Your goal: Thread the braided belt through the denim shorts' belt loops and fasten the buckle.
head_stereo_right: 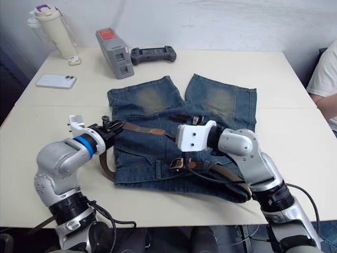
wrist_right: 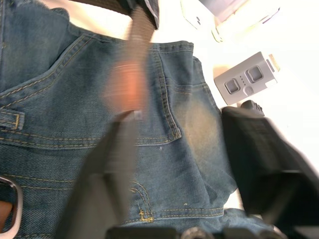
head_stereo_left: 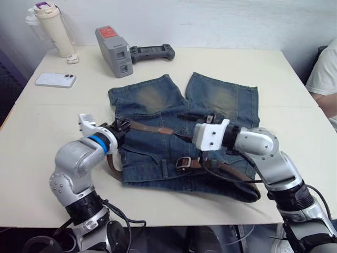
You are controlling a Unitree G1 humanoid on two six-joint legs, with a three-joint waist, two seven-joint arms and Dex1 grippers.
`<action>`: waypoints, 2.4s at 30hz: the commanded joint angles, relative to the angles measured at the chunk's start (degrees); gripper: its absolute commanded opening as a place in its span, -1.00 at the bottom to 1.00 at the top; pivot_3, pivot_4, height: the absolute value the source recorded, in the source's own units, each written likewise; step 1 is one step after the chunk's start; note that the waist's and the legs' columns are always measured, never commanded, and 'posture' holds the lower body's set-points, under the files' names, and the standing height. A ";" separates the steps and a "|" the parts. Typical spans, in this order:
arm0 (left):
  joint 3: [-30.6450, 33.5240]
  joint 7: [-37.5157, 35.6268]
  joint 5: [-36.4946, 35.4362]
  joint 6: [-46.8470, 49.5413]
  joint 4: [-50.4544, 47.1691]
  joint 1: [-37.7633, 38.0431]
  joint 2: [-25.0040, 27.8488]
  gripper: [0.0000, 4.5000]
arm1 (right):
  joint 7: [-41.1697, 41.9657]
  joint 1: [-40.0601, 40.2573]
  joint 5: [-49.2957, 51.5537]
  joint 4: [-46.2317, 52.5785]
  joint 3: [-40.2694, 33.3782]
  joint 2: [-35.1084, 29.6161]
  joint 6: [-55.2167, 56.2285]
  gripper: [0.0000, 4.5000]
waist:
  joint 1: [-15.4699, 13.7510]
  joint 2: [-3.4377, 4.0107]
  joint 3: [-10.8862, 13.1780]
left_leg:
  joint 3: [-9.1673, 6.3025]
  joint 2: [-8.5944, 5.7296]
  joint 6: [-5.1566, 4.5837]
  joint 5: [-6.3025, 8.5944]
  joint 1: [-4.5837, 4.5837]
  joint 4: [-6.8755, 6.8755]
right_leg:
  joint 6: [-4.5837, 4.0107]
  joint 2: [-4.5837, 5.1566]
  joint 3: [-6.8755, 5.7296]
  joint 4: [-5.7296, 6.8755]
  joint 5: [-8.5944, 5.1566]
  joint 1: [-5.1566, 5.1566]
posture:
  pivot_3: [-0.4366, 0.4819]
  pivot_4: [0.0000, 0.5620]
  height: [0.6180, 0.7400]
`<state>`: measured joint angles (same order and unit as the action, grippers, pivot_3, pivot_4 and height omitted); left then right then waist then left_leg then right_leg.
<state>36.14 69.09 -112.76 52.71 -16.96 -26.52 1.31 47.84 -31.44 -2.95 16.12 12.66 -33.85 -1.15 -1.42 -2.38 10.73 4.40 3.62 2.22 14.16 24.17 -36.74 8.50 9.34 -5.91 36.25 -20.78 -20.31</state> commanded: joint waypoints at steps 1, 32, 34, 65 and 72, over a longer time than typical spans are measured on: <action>1.05 -2.25 -0.24 -0.33 -1.63 0.63 0.46 -1.00 | 1.01 0.22 3.92 3.65 -4.13 -1.54 -2.18 0.97 | -0.09 0.00 0.00 | -0.01 0.00 0.00 0.00 0.01 0.01 | 0.00 0.00 -0.01 -0.02 0.01 0.00 | -0.05 -0.47 1.00; -3.37 -40.22 -0.24 0.80 -8.65 14.66 11.44 -1.00 | 10.64 7.21 30.06 17.40 -7.74 -15.91 -41.63 0.97 | -0.04 0.17 0.10 | 0.03 0.02 0.01 0.00 -0.02 0.39 | -0.03 -0.04 -0.01 -0.24 0.02 -0.06 | -0.05 -0.47 1.00; -4.15 -44.61 -0.24 1.28 -9.27 17.51 13.27 -1.00 | 11.77 7.90 30.34 16.49 -8.33 -18.33 -41.47 0.97 | -0.05 0.17 0.10 | 0.04 0.03 0.01 0.00 -0.02 0.42 | -0.03 -0.04 -0.02 -0.28 0.02 -0.05 | -0.05 -0.47 1.00; -17.42 -41.48 -0.24 -19.90 -22.55 30.69 9.34 -1.00 | 12.22 5.68 36.35 16.76 -7.13 -18.16 -47.62 -0.96 | -0.13 0.33 0.13 | 0.03 0.03 0.00 -0.01 -0.03 0.45 | -0.10 -0.04 -0.04 -0.46 0.12 0.02 | -0.05 -0.47 1.00; -19.97 -39.48 -0.24 -20.00 -23.42 33.58 9.93 -1.00 | 11.59 6.07 35.48 16.84 -6.62 -19.79 -47.27 -0.96 | -0.08 0.33 0.14 | 0.04 0.03 0.00 -0.01 -0.03 0.44 | -0.10 -0.04 -0.04 -0.45 0.13 0.02 | -0.05 -0.47 1.00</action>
<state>16.37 30.40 -112.45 32.22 -37.75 6.27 10.22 59.43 -25.44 32.60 31.34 7.25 -52.96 -48.87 -1.50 -2.05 10.86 4.44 3.65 2.22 14.15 24.13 -36.30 8.40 9.30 -5.94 35.81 -20.65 -20.29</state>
